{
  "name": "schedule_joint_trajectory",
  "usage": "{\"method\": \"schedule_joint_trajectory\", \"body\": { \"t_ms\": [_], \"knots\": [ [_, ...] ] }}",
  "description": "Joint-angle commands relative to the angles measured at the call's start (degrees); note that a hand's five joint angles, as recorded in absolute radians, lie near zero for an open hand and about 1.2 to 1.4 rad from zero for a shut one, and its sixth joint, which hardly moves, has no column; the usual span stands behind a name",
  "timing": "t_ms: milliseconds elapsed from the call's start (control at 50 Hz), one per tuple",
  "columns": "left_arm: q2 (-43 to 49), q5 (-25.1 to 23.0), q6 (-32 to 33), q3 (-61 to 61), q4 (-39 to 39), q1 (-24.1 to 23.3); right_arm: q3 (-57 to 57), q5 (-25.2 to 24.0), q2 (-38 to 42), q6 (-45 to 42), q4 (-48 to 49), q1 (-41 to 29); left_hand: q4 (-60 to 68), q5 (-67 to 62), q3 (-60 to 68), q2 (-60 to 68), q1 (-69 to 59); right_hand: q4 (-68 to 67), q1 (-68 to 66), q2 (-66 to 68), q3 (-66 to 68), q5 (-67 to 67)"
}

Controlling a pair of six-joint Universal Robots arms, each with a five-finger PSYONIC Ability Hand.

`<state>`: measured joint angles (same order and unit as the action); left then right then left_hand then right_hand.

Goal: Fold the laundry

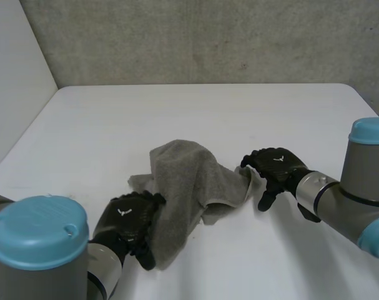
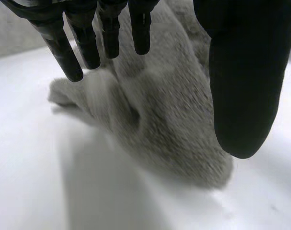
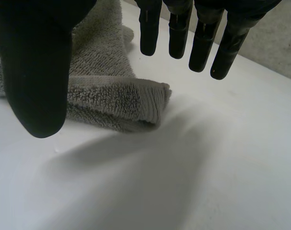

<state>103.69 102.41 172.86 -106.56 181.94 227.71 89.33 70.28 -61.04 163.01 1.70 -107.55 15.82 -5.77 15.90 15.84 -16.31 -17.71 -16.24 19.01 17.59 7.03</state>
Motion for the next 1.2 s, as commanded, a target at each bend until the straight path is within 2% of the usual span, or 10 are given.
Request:
{"method": "schedule_joint_trajectory", "body": {
  "t_ms": [20,200,300,360,540,740,820,860,980,1200],
  "knots": [
    [6.2,-0.2,-0.3,1.4,0.4,-0.3,-0.2,0.3,2.1,-0.1,4.6,-1.3,1.5,-1.5,1.4,1.4,-1.0,-7.5,-9.0,6.2,7.6,8.2],
    [10.0,0.4,0.0,3.7,4.7,-0.4,-1.3,0.3,4.7,-2.5,6.3,-2.3,2.0,-2.0,1.9,1.9,-1.5,-27.7,-29.2,26.4,27.8,28.4],
    [12.3,0.9,1.8,6.6,6.9,-0.3,-2.7,0.6,5.8,-5.5,6.3,-2.7,6.7,-6.7,6.6,6.6,-6.2,-62.3,-63.7,61.0,62.4,62.9],
    [13.0,0.9,2.7,7.3,7.3,-0.2,-2.8,0.6,5.6,-5.7,6.3,-2.7,10.2,-10.3,10.1,10.2,-9.7,-62.3,-63.8,61.0,62.4,63.0],
    [15.8,0.6,10.2,10.4,15.5,4.0,-8.5,1.2,5.0,-6.8,4.3,-2.7,64.1,-64.2,64.0,64.1,-63.6,-62.3,-63.8,61.0,62.4,63.0],
    [15.5,-1.7,22.1,28.1,17.6,13.3,-26.3,8.2,6.1,-13.8,1.5,-2.8,64.2,-64.2,64.1,64.2,-63.7,-62.3,-63.8,61.0,62.4,63.0],
    [15.1,-5.2,23.4,39.1,17.8,15.7,-34.9,12.0,4.1,-11.5,11.4,-3.3,64.2,-64.2,64.1,64.2,-63.7,-62.3,-63.8,61.0,62.4,63.0],
    [14.1,-8.9,23.4,49.0,18.3,16.9,-34.8,13.5,1.8,-10.0,17.2,-3.5,64.2,-64.2,64.1,64.2,-63.7,-62.3,-63.8,61.0,62.4,63.0],
    [11.1,-10.0,22.8,52.5,20.4,17.3,-23.4,15.6,-7.8,-4.2,36.5,-3.4,64.2,-64.2,64.1,64.2,-63.7,-62.3,-63.8,61.0,62.4,63.0],
    [5.8,-14.5,22.4,24.8,21.3,19.4,2.9,7.5,-14.5,-7.3,31.2,-3.5,64.2,-64.2,64.1,64.2,-63.7,-62.3,-63.8,61.0,62.4,63.0]
  ]
}}
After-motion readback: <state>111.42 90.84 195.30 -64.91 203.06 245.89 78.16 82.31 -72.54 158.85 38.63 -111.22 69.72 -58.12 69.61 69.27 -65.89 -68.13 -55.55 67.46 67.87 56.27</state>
